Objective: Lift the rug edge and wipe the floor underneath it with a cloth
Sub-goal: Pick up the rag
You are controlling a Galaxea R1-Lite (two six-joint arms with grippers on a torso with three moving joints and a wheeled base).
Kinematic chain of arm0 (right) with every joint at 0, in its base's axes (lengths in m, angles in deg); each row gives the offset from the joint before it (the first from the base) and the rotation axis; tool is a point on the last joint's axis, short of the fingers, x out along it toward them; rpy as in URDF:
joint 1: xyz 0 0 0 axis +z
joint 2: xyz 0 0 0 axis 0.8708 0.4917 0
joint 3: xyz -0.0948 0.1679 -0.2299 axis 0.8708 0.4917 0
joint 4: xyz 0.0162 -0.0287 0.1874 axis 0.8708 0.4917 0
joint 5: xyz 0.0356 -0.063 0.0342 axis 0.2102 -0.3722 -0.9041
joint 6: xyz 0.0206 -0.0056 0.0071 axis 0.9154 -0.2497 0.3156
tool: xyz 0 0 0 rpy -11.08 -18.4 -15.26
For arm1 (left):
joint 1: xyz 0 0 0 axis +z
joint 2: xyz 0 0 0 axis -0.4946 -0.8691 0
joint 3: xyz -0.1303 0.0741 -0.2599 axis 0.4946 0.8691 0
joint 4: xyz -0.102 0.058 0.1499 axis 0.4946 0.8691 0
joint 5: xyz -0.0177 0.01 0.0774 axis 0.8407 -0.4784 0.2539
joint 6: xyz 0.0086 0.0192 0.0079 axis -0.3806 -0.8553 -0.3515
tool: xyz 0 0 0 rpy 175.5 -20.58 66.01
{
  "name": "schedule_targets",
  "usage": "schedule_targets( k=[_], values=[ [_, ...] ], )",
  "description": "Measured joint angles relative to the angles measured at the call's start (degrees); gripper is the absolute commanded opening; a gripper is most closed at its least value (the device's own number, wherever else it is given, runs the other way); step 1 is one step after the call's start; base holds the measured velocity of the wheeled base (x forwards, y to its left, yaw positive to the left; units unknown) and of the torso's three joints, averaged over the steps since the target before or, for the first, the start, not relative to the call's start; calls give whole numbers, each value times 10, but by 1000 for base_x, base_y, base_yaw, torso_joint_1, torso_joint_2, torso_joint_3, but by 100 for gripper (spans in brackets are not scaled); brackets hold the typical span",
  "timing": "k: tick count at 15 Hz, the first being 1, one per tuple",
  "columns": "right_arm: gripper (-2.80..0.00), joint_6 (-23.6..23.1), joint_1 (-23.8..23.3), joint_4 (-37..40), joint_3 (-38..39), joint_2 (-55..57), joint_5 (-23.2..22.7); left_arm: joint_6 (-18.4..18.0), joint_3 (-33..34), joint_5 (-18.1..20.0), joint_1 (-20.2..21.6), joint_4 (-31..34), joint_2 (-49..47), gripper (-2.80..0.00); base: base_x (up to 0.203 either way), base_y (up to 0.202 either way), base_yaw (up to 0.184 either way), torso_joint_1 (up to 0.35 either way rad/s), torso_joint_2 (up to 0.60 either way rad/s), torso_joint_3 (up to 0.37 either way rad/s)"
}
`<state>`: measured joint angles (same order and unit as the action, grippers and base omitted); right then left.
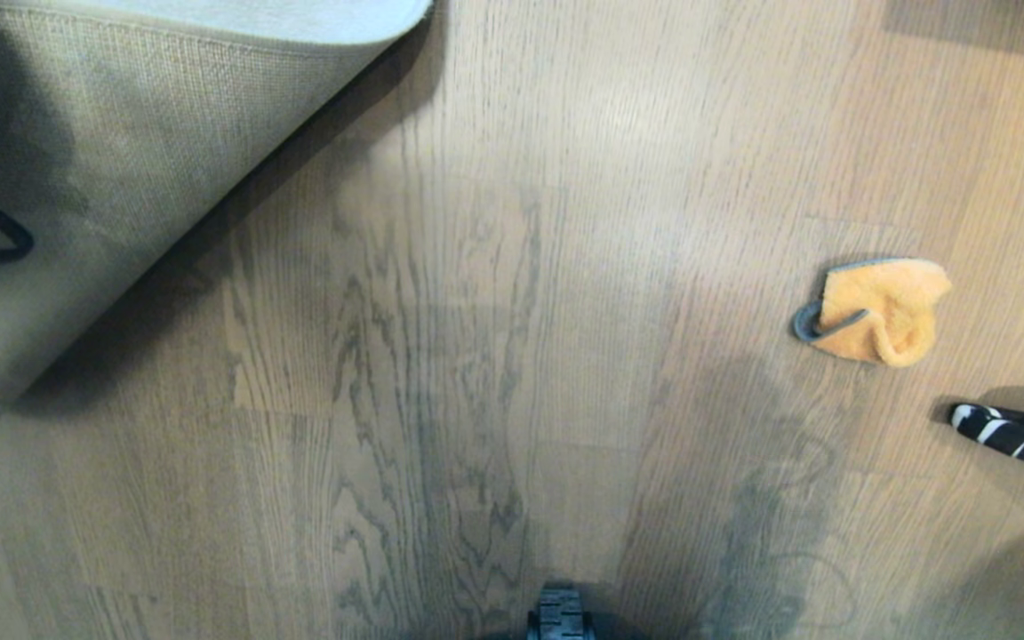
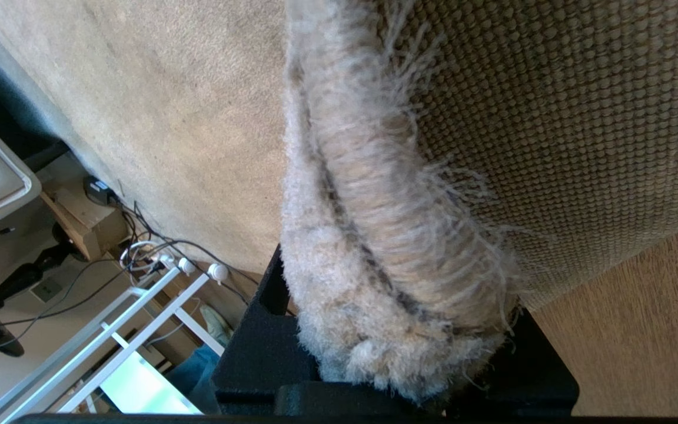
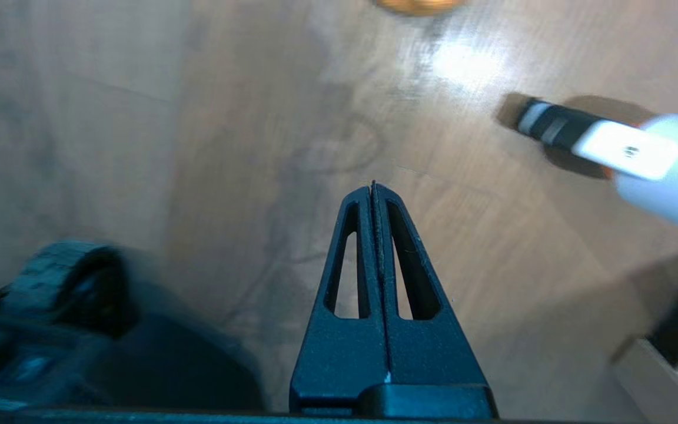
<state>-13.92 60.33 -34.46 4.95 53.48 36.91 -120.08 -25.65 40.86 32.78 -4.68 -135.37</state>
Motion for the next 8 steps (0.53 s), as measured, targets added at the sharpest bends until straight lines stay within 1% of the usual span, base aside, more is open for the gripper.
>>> schedule_targets(
  k=[1, 4, 6, 8],
  values=[
    [-280, 0, 1, -1, -10, 20, -12, 0, 0, -2, 0, 0, -3, -280, 0, 0, 0, 0, 0, 0],
    [-280, -2, 10, -10, -29, 98, -26, 1, 0, -4, 0, -1, -10, -280, 0, 0, 0, 0, 0, 0],
    [-280, -3, 32, -23, -32, 150, -42, 1, -1, -4, -1, 0, -14, -280, 0, 0, 0, 0, 0, 0],
    [-280, -3, 58, -48, -33, 201, -47, 1, -1, -4, -1, -1, -18, -280, 0, 0, 0, 0, 0, 0]
  ],
)
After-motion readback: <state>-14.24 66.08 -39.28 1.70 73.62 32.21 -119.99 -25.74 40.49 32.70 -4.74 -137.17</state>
